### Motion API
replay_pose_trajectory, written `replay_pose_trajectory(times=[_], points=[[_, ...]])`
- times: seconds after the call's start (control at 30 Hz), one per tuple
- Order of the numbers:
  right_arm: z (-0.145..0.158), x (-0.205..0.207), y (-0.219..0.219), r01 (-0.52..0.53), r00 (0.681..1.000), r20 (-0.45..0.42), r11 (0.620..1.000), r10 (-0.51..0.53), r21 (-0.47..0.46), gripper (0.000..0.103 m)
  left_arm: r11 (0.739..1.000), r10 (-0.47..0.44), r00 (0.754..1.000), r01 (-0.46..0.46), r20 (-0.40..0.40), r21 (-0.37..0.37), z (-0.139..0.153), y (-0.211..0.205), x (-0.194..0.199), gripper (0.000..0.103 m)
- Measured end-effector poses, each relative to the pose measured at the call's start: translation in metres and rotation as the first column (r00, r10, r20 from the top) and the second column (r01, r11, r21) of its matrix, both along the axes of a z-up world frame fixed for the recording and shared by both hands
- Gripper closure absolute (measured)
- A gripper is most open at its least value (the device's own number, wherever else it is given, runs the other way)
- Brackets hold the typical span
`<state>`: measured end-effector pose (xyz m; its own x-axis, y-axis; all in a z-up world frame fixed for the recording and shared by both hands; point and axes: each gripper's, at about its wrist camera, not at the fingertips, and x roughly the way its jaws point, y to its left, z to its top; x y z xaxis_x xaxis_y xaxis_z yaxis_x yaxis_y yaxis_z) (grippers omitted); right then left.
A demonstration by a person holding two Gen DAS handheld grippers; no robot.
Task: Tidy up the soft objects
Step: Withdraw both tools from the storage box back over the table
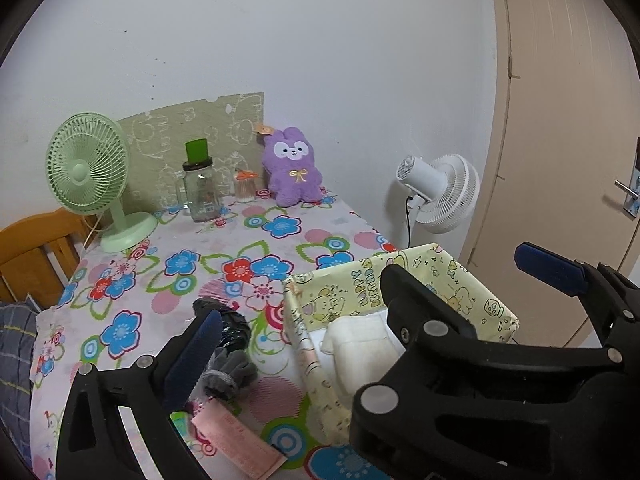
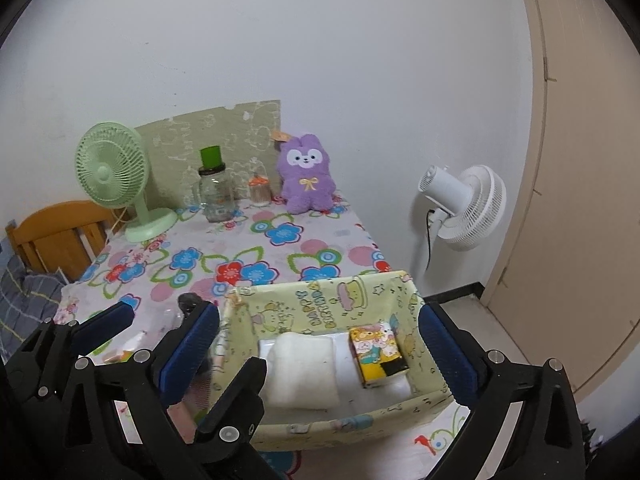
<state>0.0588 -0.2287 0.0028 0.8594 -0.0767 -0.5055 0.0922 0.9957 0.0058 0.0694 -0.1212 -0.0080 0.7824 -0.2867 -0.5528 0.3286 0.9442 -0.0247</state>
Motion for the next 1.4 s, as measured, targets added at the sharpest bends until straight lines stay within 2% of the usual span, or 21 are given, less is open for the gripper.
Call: replay_pose_trajectory(times=[0.23, 0.57, 1.1, 1.4], points=[[0.003, -0.01, 0.02, -0.036, 0.999, 0.018, 0.999, 0.035, 0.011, 0.002, 1.0, 0.012, 1.0, -0.012, 0.026, 0.0, 0.003, 0.021, -0.011, 0.0], [0.011, -0.02, 0.054, -0.096, 0.994, 0.045, 0.995, 0.097, -0.02, 0.002, 0.999, 0.042, 0.998, -0.041, 0.051, -0.014, 0.009, 0.052, -0.024, 0.002], [-0.013, -0.026, 0.096, -0.193, 0.98, 0.045, 0.981, 0.192, 0.024, 0.002, 0.995, 0.1, 0.993, -0.1, 0.06, -0.001, -0.011, 0.096, -0.037, 0.005], [-0.034, -0.024, 0.112, -0.216, 0.976, 0.026, 0.975, 0.215, 0.05, 0.009, 0.992, 0.122, 0.991, -0.122, 0.047, 0.005, -0.031, 0.113, -0.034, 0.005]])
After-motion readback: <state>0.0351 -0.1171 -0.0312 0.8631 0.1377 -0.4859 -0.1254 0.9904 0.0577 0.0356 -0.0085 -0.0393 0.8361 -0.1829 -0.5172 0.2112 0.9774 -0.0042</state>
